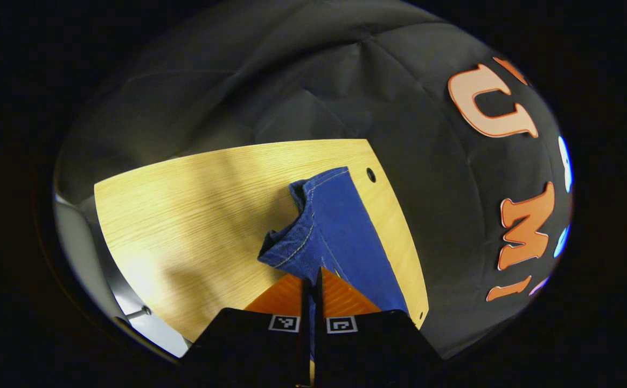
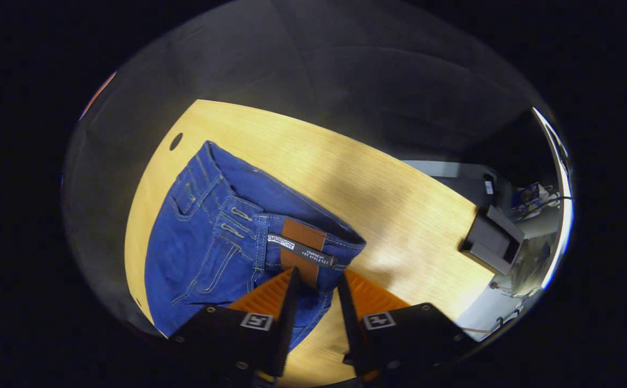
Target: Grasp the waist and the cuffs of the jeans and fold them to make the two legs overlap; first hold the waist and fold one-third of the jeans toward the cuffs, then hold the cuffs and fold the remaining one-third in the same direction to finish folding.
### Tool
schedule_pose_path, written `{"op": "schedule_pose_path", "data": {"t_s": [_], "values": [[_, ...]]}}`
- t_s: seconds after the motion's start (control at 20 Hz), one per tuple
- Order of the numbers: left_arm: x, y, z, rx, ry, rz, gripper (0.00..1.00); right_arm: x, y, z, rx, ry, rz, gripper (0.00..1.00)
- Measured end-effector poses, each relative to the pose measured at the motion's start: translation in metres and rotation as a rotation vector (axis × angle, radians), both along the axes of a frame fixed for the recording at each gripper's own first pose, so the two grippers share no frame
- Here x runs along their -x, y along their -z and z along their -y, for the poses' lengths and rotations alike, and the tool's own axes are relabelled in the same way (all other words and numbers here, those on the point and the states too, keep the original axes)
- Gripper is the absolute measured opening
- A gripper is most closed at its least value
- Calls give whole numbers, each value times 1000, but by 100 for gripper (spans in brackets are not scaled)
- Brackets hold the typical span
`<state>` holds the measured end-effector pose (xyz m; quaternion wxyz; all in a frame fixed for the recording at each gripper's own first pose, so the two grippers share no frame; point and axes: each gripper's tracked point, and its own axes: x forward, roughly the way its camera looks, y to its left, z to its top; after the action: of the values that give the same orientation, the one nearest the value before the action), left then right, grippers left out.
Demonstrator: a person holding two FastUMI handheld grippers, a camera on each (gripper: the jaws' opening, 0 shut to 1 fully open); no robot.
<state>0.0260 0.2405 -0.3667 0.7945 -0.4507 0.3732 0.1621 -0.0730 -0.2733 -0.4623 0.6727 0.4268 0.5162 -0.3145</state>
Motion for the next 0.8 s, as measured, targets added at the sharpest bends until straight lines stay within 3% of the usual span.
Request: {"op": "schedule_pose_path", "data": {"t_s": [0.05,0.1,0.15,0.35,0.4,0.45,0.8], "values": [[-1,-4,1,-9,7,1,4,-2,0,1,-20,23,13,27],[-2,-7,2,-11,8,3,4,-3,-4,-5,-74,20,27,22],[-2,-9,0,-23,4,-4,4,-3,-5,-3,-102,57,37,26],[2,-15,-6,-22,-29,-40,4,-19,-34,13,-188,240,141,25],[4,-19,-6,-18,-32,-47,4,-25,-40,17,-205,248,157,21],[3,-20,-7,-15,-45,-58,4,-28,-45,18,-206,241,172,25],[-18,-44,12,-55,2,-138,4,-76,-79,18,-218,158,233,23]]}}
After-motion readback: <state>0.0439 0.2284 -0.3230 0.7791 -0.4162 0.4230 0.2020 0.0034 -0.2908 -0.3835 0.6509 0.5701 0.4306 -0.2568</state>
